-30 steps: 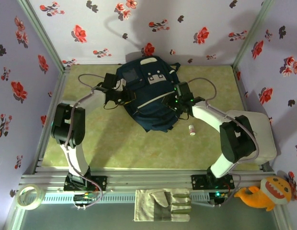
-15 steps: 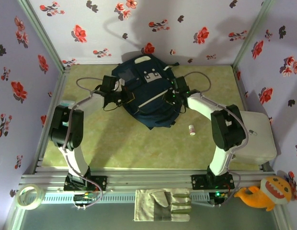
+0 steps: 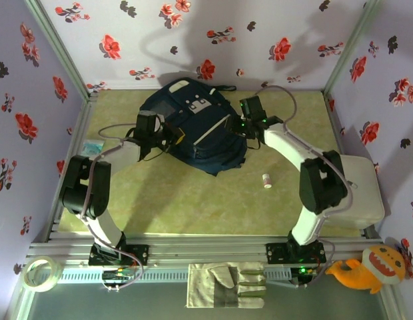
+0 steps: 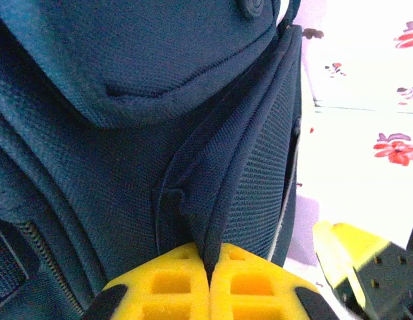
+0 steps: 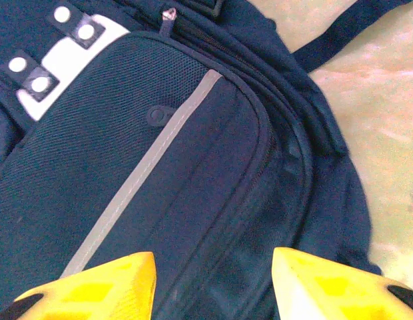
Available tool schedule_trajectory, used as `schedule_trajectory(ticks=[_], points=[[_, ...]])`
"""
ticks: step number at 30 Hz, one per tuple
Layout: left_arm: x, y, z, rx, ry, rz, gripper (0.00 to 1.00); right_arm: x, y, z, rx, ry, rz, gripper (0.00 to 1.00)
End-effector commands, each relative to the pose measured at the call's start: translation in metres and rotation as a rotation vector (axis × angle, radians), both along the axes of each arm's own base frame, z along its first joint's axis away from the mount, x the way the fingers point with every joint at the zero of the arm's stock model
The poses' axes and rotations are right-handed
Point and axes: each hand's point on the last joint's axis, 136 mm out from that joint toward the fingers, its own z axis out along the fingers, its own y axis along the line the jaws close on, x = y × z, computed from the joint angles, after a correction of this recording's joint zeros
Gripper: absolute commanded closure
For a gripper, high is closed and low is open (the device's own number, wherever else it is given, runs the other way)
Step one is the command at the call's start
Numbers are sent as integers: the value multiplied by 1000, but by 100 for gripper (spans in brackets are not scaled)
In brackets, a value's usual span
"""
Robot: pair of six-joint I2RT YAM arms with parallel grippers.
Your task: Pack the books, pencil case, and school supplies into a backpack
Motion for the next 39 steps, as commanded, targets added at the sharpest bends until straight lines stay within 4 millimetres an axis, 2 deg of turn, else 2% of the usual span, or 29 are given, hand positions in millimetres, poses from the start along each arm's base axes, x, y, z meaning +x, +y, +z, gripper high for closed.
schedule_trajectory(ticks=[1, 5, 10, 13, 16, 21, 25, 39], points=[[12, -6, 46, -103, -118, 21, 100, -35, 5, 7, -61, 1, 34, 50], [12, -7, 45, -108, -114, 24, 100, -65, 39, 5, -65, -1, 97, 52], [10, -9, 44, -106, -111, 20, 100, -92, 96, 6, -37, -27, 179, 59], [10, -10, 42, -104, -108, 19, 100, -100, 122, 0, -10, -30, 192, 64], [9, -10, 40, -101, -105, 17, 100, -102, 138, -9, 20, -16, 192, 67], [8, -10, 35, -98, -94, 15, 100, -98, 150, -25, 14, 7, 191, 68], [9, -10, 33, -97, -90, 16, 100, -91, 155, -29, 1, 4, 189, 71], [7, -11, 31, -97, -83, 15, 100, -73, 152, -36, -82, -19, 149, 82]])
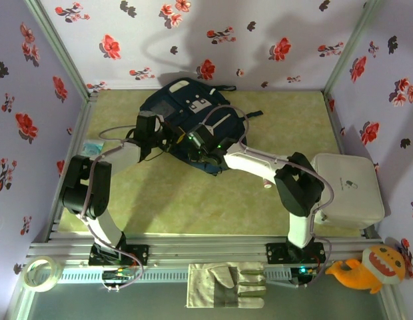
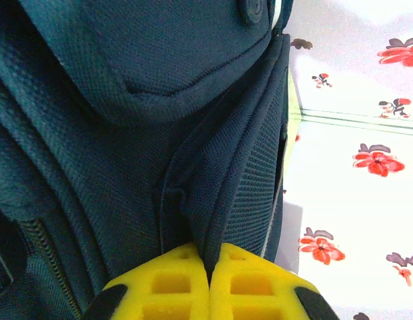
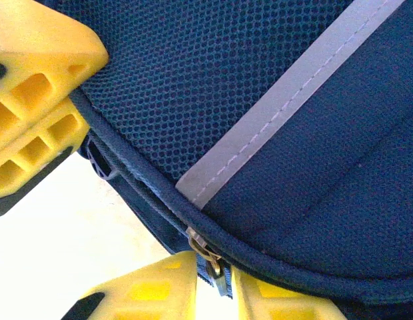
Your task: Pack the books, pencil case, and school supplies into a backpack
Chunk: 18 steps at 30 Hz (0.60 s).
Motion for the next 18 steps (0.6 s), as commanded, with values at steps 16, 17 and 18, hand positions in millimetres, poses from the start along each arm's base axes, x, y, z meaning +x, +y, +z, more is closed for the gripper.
schedule_trajectory(ticks=[16, 17, 18], points=[[11, 27, -13, 84, -60, 17, 100, -19, -91, -18, -229, 36, -165, 92], [11, 29, -14, 88, -59, 20, 100, -19, -99, -19, -248, 35, -184, 92], [11, 29, -14, 92, -59, 16, 100, -21, -106, -20, -263, 39, -191, 92]])
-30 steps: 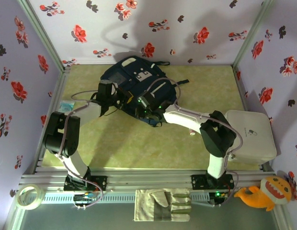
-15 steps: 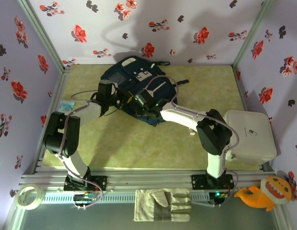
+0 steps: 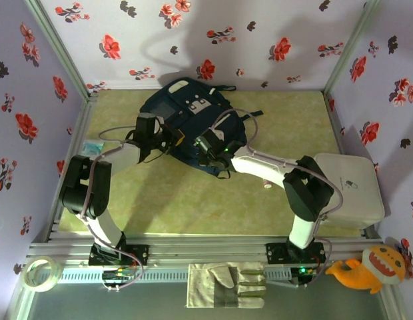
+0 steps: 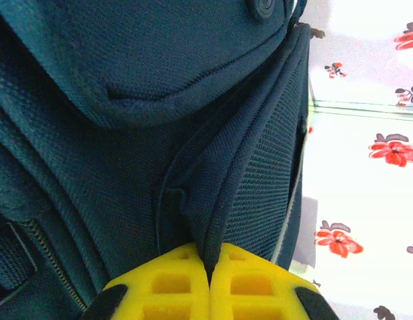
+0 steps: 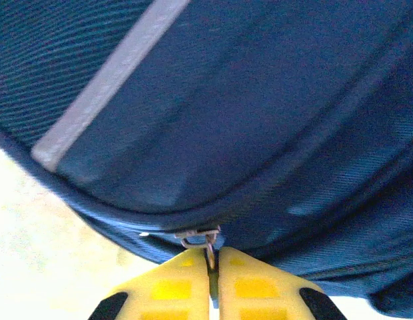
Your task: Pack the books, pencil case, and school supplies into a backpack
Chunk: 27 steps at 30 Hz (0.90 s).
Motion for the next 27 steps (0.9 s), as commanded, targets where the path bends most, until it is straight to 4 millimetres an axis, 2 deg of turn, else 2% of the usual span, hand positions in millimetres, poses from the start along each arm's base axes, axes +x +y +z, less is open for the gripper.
schedule_trajectory(ticks=[1, 8, 13, 16, 23, 25, 27], points=[[14, 22, -3, 46, -46, 43, 100, -4, -61, -8, -173, 6, -123, 92], [13, 23, -3, 84, -51, 16, 100, 14, -87, -3, -208, -38, -157, 92], [11, 24, -4, 103, -52, -5, 100, 35, -87, -10, -204, -22, -68, 90], [9, 24, -5, 119, -52, -21, 100, 48, -91, -16, -262, 5, 10, 92], [3, 30, -16, 172, -37, -37, 100, 83, -128, -14, -305, -16, -40, 96], [4, 32, -15, 184, -45, -43, 100, 86, -130, -8, -296, -24, -45, 97], [6, 33, -12, 211, -59, -67, 100, 81, -123, -4, -263, -28, -20, 98]])
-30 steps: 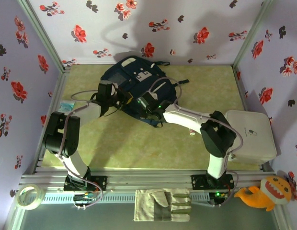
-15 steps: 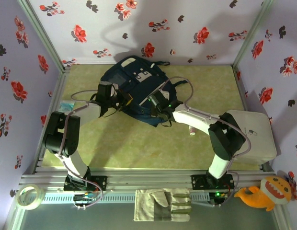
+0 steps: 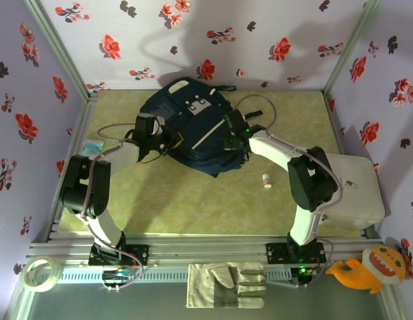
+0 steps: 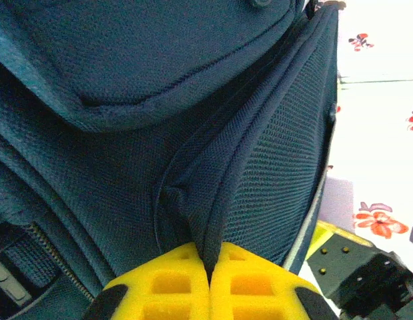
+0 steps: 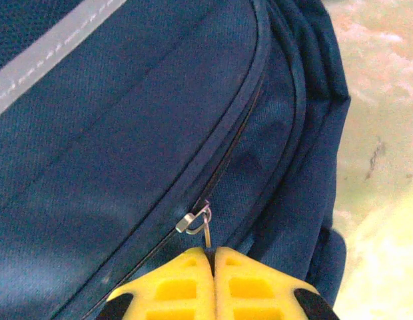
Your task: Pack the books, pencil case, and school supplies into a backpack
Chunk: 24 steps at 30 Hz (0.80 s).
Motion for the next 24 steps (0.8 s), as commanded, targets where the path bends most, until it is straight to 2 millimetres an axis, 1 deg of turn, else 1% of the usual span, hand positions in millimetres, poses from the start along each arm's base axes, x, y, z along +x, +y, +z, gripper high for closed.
schedule_trajectory(ticks=[1, 4, 5, 8, 10, 12, 14, 17, 18, 21, 24], points=[[11, 25, -2, 110, -20, 12, 100, -5, -23, 5, -68, 4, -22, 100], [14, 27, 2, 149, -30, -10, 100, -27, -11, -1, -64, 25, 39, 100], [14, 29, 1, 164, -30, -7, 97, -36, -6, -3, -60, 36, 59, 100], [14, 37, -3, 221, -29, 5, 75, -65, 12, -10, -15, 68, 122, 100], [16, 45, -2, 255, -36, 23, 63, -81, 31, -11, 39, 76, 172, 100], [16, 55, 3, 286, -49, 46, 55, -94, 58, -9, 128, 85, 223, 100], [14, 70, 9, 323, -56, 91, 49, -99, 84, -6, 203, 85, 263, 100], [3, 93, 20, 353, -69, 153, 42, -100, 122, 0, 290, 79, 319, 100], [-2, 100, 23, 359, -70, 168, 39, -97, 135, 5, 322, 67, 344, 100], [-19, 110, 28, 349, -61, 202, 35, -87, 163, 14, 369, 55, 386, 100], [-35, 112, 27, 310, -37, 232, 33, -79, 189, 26, 436, 39, 450, 100]])
